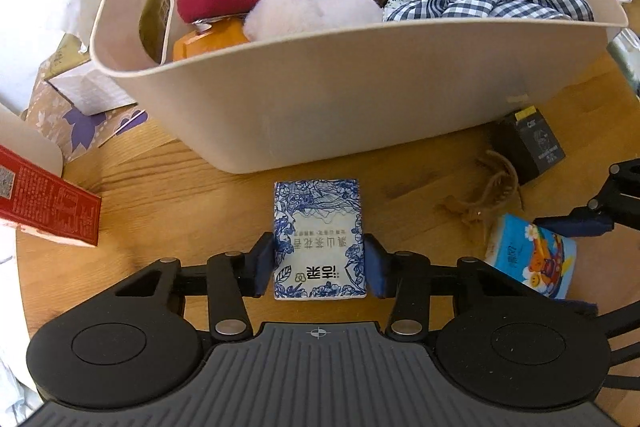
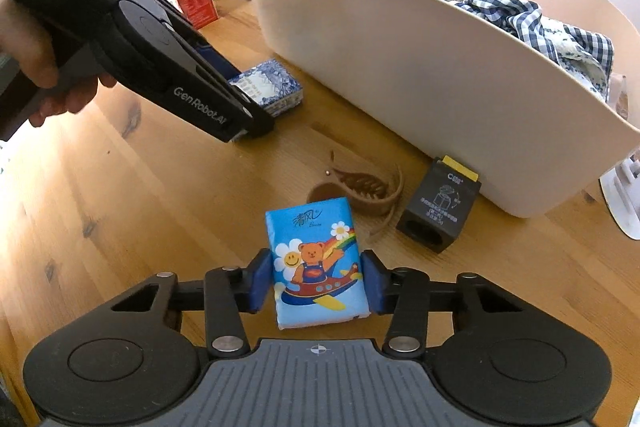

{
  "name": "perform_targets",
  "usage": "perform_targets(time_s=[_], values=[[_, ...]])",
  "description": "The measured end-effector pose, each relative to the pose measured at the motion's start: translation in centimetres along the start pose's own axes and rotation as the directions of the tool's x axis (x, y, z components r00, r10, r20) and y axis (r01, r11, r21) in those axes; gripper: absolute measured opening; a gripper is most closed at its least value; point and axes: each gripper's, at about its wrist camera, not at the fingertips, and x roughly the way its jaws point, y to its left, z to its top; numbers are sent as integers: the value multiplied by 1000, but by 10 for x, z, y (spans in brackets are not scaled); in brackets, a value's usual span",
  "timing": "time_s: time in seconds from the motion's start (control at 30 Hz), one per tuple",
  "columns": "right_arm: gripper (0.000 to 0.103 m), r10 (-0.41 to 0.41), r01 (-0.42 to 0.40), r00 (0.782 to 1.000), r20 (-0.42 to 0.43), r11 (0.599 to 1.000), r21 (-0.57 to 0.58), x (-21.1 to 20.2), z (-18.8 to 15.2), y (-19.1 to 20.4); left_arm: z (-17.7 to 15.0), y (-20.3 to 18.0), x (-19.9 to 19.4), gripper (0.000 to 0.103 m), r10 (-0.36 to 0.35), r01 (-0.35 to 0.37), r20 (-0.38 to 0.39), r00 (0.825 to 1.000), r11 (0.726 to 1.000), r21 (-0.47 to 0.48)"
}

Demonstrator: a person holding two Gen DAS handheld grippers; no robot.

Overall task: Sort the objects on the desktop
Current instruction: 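Grasp the blue-and-white tissue pack with the left tool while the right tool grasps the blue cartoon tissue pack, then carry both tissue packs into the basket and release them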

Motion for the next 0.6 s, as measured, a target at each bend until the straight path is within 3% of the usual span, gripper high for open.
perform_targets(time_s=[0.6], values=[[44,1,2,995,100,999,-33,-59,-13,-23,-20,2,-43,47,-15,12,71,997,999,43]])
